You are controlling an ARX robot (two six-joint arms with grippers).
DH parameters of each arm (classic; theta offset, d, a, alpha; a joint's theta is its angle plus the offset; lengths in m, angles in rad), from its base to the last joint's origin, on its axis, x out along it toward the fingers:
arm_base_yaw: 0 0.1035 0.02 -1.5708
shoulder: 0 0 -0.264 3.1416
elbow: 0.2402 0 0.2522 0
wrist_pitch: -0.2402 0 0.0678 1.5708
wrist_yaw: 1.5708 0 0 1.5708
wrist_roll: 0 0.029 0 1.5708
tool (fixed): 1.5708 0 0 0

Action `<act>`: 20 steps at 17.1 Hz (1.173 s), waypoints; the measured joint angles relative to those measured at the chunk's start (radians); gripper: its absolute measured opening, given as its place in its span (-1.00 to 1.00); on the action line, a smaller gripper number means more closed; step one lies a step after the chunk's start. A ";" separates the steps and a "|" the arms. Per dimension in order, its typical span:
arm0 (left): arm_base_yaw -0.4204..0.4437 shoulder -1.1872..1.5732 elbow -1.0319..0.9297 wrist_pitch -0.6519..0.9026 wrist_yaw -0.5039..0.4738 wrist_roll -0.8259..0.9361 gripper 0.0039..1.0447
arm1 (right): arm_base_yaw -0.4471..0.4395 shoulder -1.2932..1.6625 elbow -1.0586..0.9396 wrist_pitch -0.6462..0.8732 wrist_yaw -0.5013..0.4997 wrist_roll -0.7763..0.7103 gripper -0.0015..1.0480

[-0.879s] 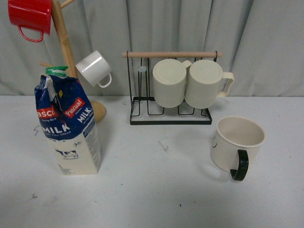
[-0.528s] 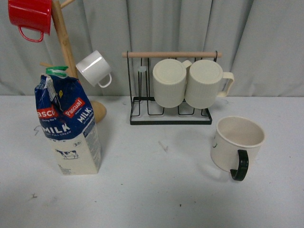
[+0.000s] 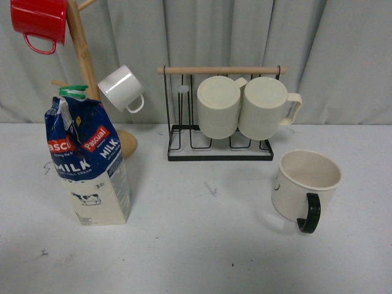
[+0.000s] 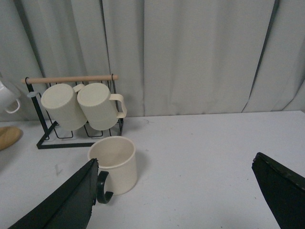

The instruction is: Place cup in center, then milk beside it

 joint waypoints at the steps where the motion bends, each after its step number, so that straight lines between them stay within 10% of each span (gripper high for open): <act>1: 0.000 0.000 0.000 0.000 0.000 0.000 0.88 | 0.000 0.000 0.000 0.000 0.000 0.000 0.87; 13: 0.000 0.000 0.000 0.000 0.000 0.000 0.88 | 0.000 0.000 0.000 0.000 0.000 0.000 0.87; 16: 0.000 0.000 0.000 0.000 -0.002 0.000 0.88 | -0.066 0.080 0.037 -0.085 -0.148 -0.024 0.87; 18: 0.000 0.000 0.000 0.000 0.000 0.000 0.88 | -0.155 0.463 0.148 0.128 -0.307 -0.025 0.87; 20: 0.000 0.000 0.000 0.000 0.000 0.000 0.88 | -0.123 0.872 0.335 0.380 -0.237 0.025 0.87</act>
